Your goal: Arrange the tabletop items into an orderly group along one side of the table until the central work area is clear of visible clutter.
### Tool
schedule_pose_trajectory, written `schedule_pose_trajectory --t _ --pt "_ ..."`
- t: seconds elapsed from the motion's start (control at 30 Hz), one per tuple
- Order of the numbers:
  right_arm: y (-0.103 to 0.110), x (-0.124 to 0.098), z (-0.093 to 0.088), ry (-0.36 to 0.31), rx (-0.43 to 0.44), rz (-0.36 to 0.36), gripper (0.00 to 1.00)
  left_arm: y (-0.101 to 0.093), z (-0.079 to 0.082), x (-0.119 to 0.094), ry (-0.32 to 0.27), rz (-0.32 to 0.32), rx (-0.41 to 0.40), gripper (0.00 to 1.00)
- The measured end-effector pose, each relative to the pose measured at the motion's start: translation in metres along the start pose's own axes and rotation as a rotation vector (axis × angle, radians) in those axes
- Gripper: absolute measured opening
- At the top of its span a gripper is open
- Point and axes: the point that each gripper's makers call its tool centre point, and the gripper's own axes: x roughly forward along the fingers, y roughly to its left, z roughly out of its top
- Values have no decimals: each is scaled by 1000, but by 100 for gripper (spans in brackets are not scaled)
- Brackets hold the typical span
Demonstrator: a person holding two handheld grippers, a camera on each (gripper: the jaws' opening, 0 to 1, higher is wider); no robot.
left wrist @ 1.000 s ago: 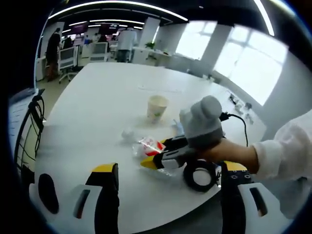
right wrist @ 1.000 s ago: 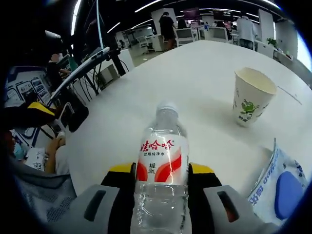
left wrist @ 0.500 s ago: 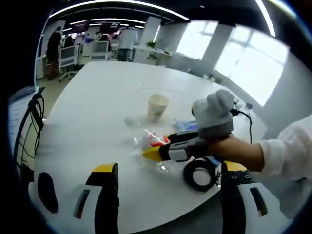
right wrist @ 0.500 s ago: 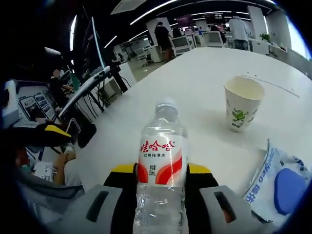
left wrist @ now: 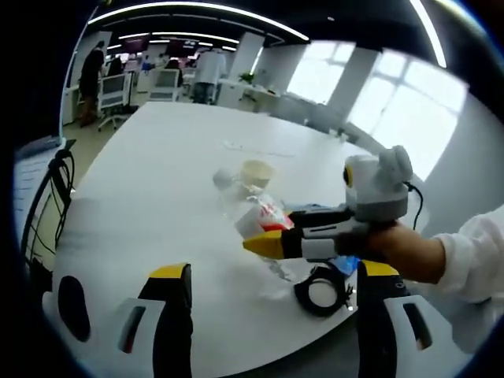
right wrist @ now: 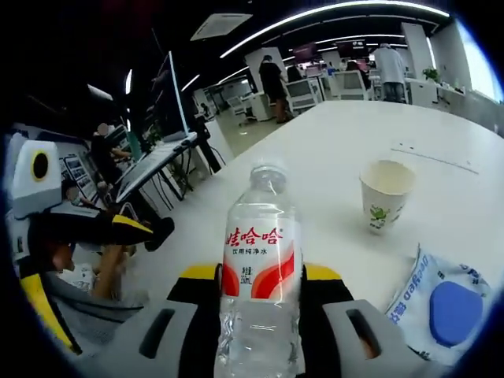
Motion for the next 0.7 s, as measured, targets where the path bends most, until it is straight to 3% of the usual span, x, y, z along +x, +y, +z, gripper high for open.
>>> schedule_pose_trajectory --t 0.3,0.47,0.7 --pt "15 -21 4 -24 -29 38 34 -3 8 -3 -60 -37 -86 82" --pt "33 -31 4 -42 -65 78 35 -5 16 -5 -98 -54 -120 83" --pt "53 -45 12 -72 -104 107 35 1 30 -14 -198 -87 -286 83"
